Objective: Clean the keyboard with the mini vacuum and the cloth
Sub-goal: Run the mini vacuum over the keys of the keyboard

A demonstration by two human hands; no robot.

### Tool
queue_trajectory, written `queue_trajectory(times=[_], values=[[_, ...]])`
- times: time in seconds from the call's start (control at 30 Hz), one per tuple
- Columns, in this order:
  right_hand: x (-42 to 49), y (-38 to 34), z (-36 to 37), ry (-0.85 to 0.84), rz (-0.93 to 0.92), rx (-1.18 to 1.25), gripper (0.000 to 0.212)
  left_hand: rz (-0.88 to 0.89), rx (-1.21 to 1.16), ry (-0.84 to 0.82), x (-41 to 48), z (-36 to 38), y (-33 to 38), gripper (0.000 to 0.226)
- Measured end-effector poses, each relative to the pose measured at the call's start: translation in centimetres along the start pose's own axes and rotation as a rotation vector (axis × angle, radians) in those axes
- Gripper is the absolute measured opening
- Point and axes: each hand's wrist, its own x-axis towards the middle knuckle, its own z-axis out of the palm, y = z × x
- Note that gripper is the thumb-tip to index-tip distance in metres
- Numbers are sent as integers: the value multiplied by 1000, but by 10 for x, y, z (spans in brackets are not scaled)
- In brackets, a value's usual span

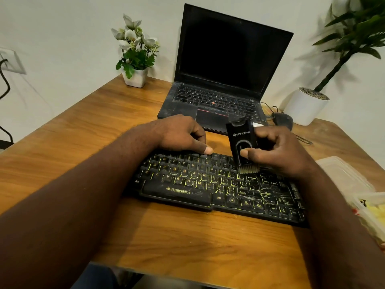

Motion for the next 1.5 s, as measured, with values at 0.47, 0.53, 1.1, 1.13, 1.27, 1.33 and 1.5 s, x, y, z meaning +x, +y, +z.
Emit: queue_trajectory(times=[0.47, 0.53, 1.1, 1.13, 1.27, 1.33, 1.5], values=[[6, 8, 5, 146, 18, -189, 25, 0, -5, -1, -1, 0, 1, 34], [7, 9, 5, 239, 14, -199, 27, 0, -10, -4, -1, 0, 2, 34], [4, 16, -4, 179, 53, -191, 23, -12, -24, -7, -1, 0, 2, 32], [5, 17, -4, 205, 62, -199, 29, -12, -22, -9, -1, -1, 3, 32], [4, 16, -3, 224, 31, -183, 23, -8, -17, -5, -2, -1, 2, 33], [5, 13, -1, 172, 32, -173, 23, -8, -18, -4, -2, -1, 1, 33], [5, 16, -5, 174, 76, -144, 27, -11, -22, -8, -1, -1, 1, 33]])
